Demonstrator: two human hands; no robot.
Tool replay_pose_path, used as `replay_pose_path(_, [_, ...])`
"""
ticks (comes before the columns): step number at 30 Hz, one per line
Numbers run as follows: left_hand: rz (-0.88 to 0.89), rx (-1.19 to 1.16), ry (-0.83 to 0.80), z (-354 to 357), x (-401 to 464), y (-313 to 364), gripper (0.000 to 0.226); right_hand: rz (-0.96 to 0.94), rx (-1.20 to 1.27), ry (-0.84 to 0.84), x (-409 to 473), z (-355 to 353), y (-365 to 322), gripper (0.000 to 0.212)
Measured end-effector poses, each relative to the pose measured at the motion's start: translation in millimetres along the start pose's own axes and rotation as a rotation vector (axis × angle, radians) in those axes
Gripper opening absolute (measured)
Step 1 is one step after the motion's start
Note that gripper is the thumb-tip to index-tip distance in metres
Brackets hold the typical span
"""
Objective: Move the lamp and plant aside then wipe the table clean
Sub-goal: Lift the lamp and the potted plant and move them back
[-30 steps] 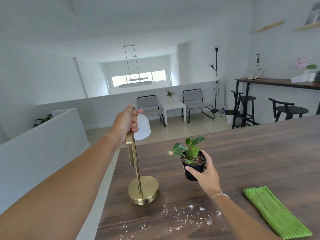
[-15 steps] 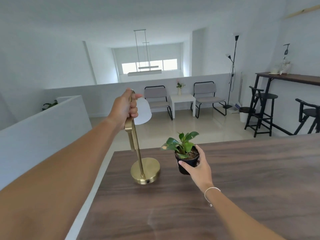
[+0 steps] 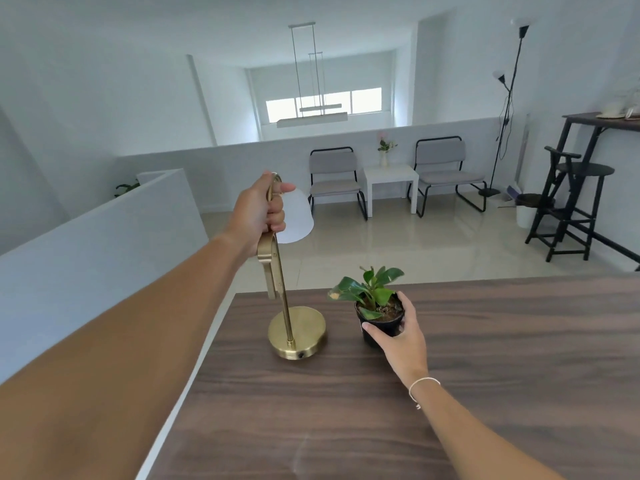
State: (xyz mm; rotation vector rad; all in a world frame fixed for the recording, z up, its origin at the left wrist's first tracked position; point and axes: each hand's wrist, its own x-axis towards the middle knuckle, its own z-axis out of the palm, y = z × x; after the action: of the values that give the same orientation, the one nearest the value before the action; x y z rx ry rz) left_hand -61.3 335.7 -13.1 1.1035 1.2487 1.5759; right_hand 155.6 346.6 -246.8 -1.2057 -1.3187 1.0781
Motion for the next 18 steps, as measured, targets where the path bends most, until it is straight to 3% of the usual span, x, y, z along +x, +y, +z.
replay_pose_path(10, [-0.027, -0.037, 0.000, -9.2, -1.7, -7.4, 0.045, 0.012, -0.008, -0.024, -2.1, -0.8, 1.5, 0.095])
replay_pose_path(16, [-0.045, 0.115, 0.083, -10.4, -1.6, -9.1, 0.043, 0.048, -0.107, -0.029, -6.2, -9.9, 1.2, 0.102])
replay_pose_path(18, [0.028, 0.125, -0.012, -19.5, -59.4, 11.6, 0.040, 0.016, -0.163, 0.086, -76.0, -33.0, -25.7, 0.101])
